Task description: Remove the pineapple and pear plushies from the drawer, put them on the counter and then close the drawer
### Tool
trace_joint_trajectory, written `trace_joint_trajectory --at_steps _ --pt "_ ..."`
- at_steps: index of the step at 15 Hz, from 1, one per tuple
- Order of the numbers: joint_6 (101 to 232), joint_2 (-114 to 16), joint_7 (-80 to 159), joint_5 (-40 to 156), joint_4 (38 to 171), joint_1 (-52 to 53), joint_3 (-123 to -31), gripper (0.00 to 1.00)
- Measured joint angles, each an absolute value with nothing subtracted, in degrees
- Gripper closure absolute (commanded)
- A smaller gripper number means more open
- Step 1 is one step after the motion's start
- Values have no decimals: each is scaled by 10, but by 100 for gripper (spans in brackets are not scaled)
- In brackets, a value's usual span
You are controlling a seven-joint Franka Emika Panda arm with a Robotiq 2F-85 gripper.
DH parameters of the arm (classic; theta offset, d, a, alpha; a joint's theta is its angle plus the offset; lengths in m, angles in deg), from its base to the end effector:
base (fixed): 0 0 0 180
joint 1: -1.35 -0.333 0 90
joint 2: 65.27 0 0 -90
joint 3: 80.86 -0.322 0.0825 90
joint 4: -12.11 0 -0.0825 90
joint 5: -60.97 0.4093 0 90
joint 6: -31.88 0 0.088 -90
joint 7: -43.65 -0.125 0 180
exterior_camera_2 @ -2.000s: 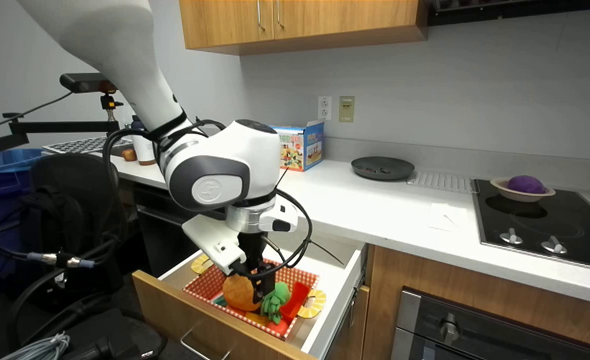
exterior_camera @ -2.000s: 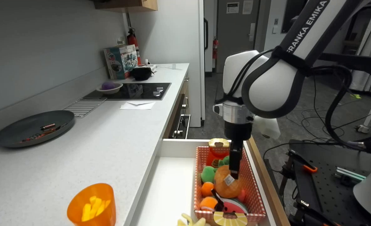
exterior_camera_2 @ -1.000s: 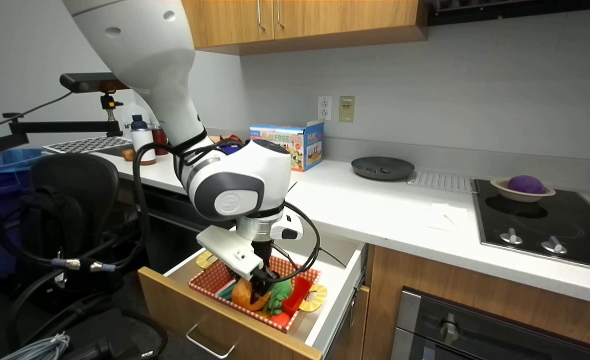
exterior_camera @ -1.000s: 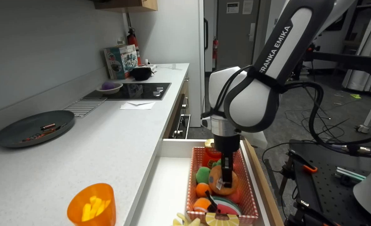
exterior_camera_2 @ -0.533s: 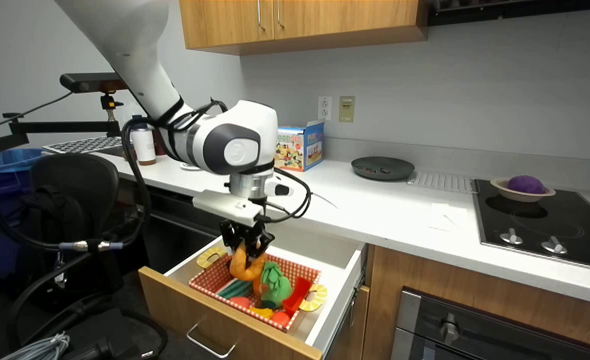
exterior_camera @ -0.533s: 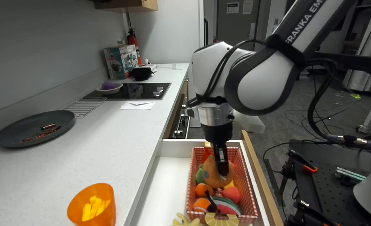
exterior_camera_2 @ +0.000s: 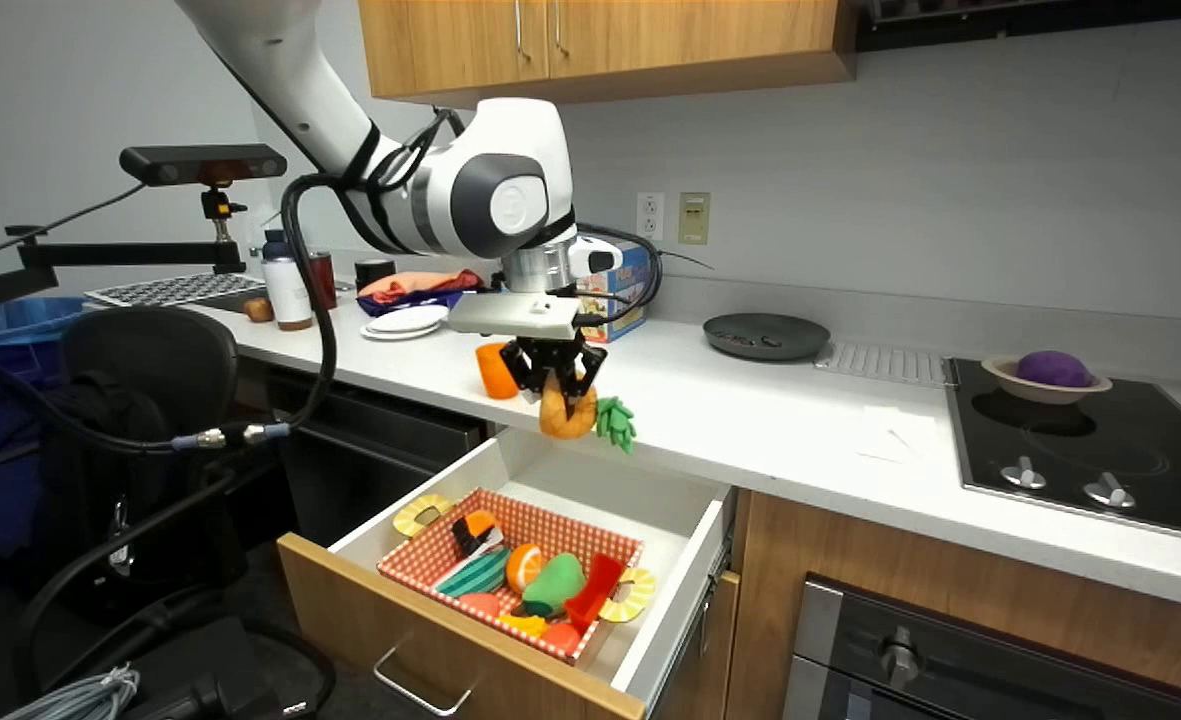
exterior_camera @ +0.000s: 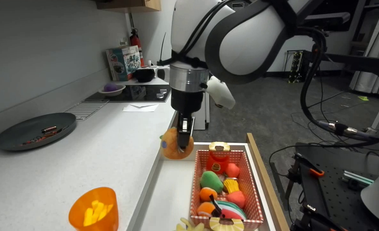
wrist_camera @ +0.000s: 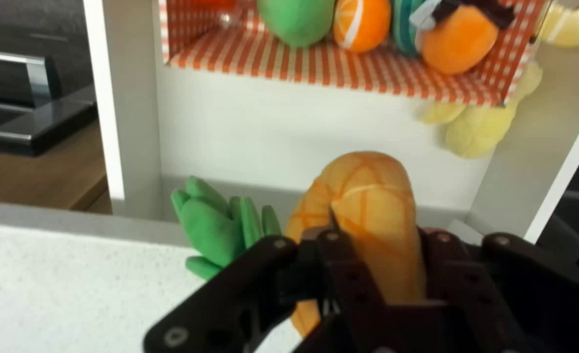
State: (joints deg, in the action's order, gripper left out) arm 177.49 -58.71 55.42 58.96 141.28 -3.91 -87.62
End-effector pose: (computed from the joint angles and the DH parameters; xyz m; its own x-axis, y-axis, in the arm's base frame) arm 0.5591 0.1191 0.3004 0.8903 0.4239 0.1665 0.4225 -0.9052 0.0460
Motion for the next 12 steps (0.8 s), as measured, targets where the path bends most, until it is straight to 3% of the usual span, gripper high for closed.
trace_joint_trajectory --at_steps 7,8,9,12 --pt "2035 -476 555 590 1377 -33 -870 95" --pt "2067 -456 556 589 1374 -32 -870 55" --pt "2095 -437 556 588 1371 -32 -870 54" --pt "2146 -402 556 579 1356 -31 -870 32"
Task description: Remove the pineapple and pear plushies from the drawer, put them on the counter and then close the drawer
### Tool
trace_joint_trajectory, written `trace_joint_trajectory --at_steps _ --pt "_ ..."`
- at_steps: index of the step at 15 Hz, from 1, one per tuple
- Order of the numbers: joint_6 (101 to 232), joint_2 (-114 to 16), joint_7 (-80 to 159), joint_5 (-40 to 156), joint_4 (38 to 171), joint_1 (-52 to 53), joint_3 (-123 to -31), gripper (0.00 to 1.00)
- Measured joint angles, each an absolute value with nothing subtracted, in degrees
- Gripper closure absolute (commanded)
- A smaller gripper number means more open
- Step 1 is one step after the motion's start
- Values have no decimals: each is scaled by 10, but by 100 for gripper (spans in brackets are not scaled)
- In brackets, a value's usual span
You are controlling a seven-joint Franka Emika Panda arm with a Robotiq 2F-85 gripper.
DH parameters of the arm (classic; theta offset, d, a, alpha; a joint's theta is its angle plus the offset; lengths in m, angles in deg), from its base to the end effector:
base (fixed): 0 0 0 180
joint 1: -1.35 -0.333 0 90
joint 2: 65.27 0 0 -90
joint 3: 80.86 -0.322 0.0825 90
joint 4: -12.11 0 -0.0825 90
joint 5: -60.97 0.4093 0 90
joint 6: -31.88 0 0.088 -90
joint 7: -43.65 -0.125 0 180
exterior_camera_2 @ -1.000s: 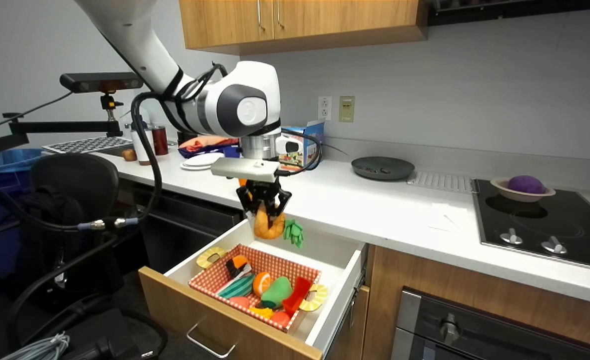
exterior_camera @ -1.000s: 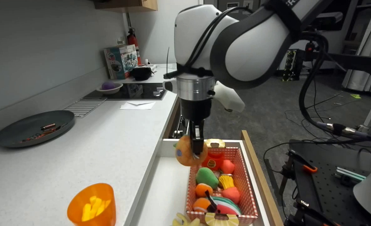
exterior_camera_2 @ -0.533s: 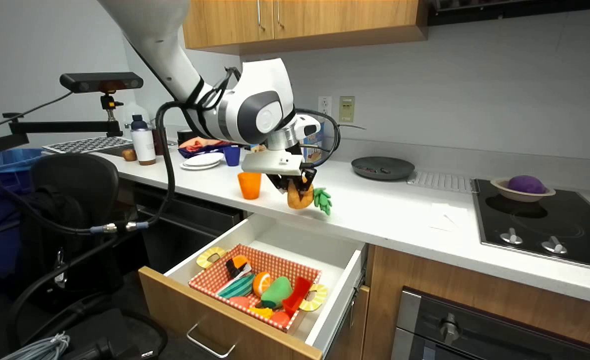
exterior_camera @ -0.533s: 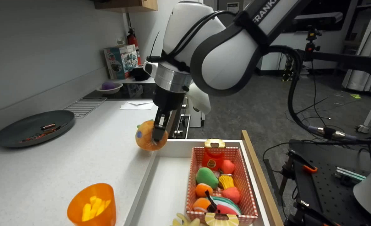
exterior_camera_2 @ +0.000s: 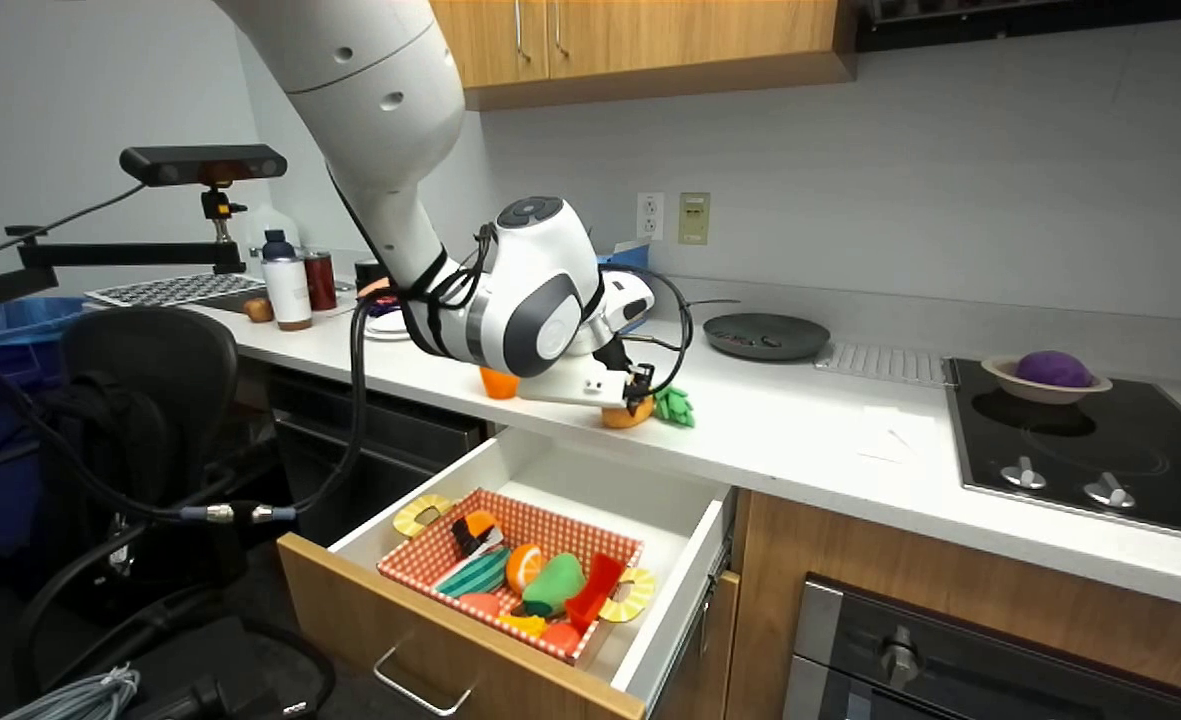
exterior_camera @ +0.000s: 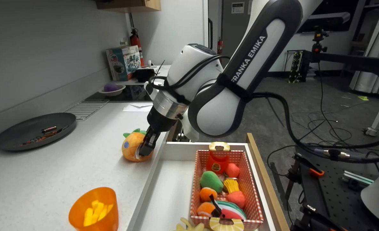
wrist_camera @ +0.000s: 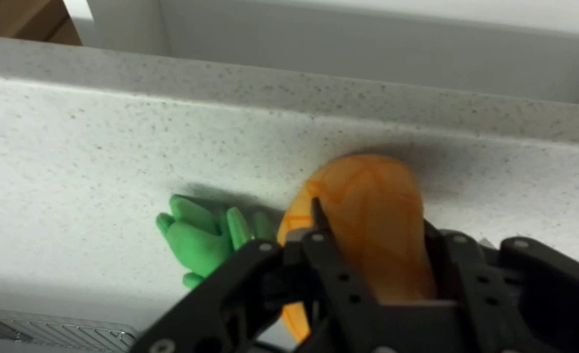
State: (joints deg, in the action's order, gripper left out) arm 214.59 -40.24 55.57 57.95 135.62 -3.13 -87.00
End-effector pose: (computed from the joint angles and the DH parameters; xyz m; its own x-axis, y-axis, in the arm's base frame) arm 0.6267 0.1207 0.2314 0.7450 0.3685 0.5560 0.3805 -0.9194 0.0994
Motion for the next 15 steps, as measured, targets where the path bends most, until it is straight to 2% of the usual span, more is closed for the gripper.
trace_joint_trajectory --at_steps 4,5,12,15 --pt "2148 -395 555 570 1344 -31 -871 2" --pt "2147 -395 555 568 1342 -31 -871 0" --pt "2175 -418 555 558 1332 -34 -887 0" --pt "2166 -455 553 557 1340 -58 -866 0"
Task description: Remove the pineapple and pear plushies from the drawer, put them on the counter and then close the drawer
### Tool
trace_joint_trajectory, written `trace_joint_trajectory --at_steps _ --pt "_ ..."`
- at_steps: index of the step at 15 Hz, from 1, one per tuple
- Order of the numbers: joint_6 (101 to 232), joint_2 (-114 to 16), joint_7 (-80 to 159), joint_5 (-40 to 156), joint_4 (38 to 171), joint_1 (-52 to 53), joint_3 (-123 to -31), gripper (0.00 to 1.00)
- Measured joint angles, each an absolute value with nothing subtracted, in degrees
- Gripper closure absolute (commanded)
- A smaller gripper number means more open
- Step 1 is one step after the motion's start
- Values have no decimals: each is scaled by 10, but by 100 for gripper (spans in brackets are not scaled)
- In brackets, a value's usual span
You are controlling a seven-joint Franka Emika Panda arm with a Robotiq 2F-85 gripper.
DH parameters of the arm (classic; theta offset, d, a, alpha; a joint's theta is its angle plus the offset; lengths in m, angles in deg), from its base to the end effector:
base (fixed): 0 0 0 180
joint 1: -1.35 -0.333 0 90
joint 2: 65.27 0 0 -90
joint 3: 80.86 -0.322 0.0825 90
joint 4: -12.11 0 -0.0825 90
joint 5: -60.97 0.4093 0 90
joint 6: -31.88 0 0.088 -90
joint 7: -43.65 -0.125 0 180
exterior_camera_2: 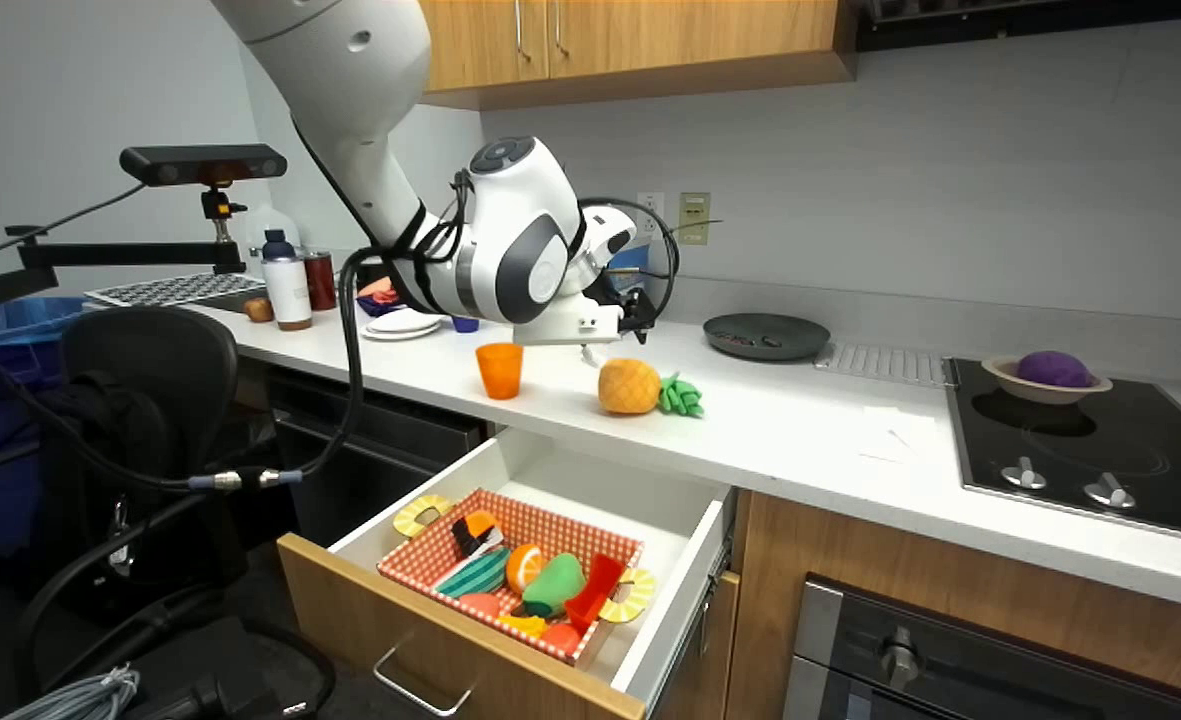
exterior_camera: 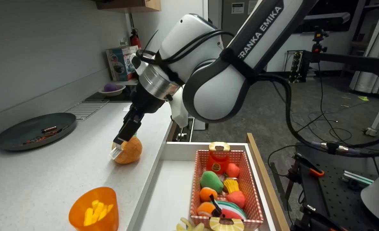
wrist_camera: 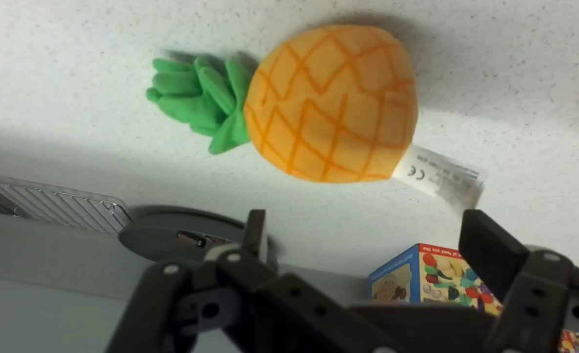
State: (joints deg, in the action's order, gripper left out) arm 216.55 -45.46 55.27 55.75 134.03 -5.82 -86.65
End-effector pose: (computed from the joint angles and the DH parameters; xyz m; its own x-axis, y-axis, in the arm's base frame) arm 0.6364 0.1525 0.3073 0.6233 0.4130 0.6641 0.4217 -0.8926 0.1594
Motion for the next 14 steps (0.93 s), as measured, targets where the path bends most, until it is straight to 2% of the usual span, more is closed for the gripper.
trace_joint_trajectory --at_steps 3,7,9,14 --pt "2097 -512 536 548 1361 -125 -784 0" --pt "1963 -590 435 433 1400 -191 -684 0" --pt "1907 -619 396 403 1431 -192 -676 0" --pt "1836 -654 337 385 1533 -107 -738 0"
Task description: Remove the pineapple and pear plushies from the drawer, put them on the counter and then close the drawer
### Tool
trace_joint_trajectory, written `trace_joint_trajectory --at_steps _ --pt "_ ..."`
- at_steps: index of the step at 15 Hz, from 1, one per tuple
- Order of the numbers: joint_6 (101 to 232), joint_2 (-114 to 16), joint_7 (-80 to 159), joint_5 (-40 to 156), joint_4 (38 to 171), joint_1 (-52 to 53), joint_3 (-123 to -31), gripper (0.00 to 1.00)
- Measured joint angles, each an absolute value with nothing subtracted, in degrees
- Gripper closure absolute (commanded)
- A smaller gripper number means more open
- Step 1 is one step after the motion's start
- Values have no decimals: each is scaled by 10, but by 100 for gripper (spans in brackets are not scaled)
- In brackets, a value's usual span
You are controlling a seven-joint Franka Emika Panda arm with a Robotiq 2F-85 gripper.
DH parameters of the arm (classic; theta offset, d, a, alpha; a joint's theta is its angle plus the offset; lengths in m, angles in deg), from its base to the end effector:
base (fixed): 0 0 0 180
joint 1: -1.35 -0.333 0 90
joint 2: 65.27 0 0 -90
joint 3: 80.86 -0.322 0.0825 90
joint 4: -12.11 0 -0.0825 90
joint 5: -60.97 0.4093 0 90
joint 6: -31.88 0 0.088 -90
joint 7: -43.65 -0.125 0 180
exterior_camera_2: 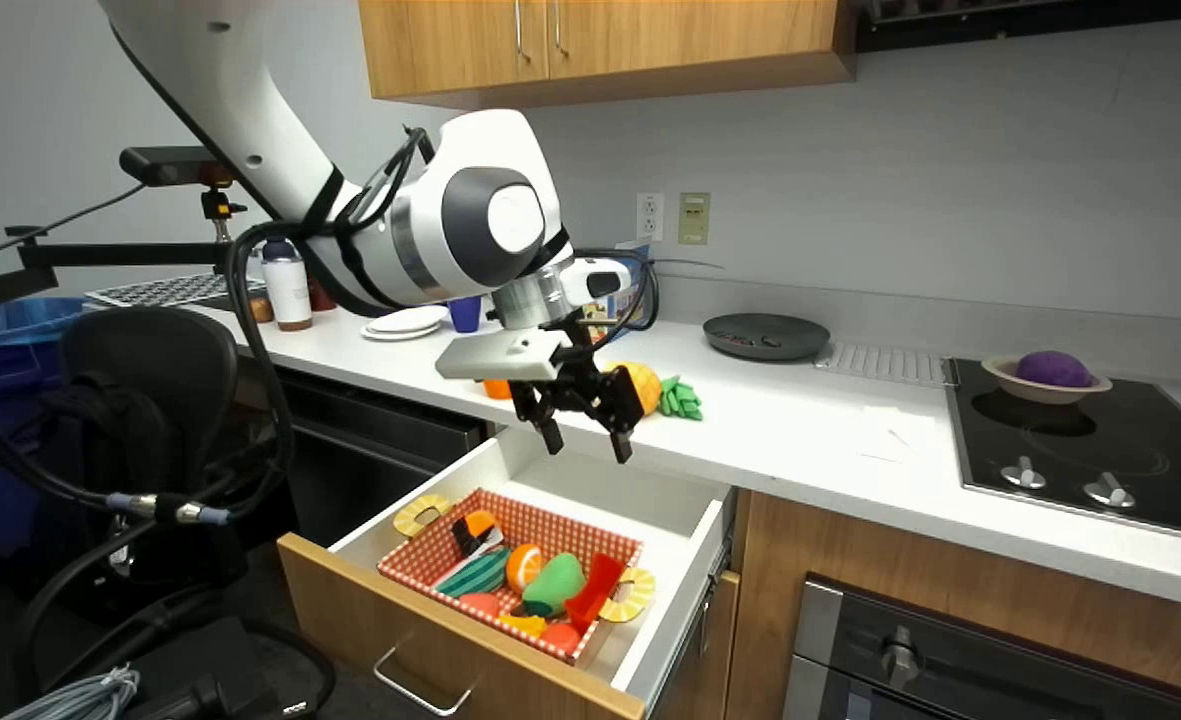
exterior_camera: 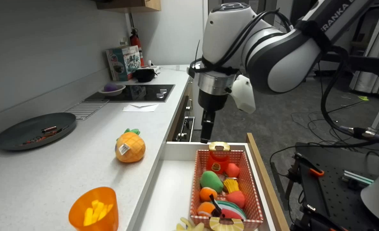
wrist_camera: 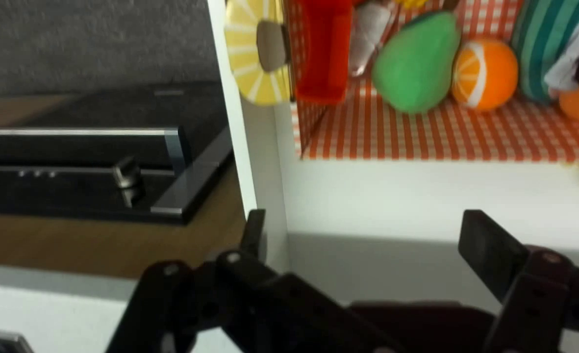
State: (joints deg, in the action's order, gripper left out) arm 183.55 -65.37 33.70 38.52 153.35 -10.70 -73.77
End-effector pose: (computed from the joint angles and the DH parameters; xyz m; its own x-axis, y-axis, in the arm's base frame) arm 0.5088 0.0511 0.2805 0.9501 0.2545 0.1802 0.2152 -0.9534 0.2114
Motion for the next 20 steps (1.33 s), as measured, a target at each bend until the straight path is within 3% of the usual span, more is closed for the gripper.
trace_joint_trajectory --at_steps 10,20 --pt "1875 -640 359 491 1656 -45 -783 0" --pt "1994 -530 523 645 1643 -21 -861 0"
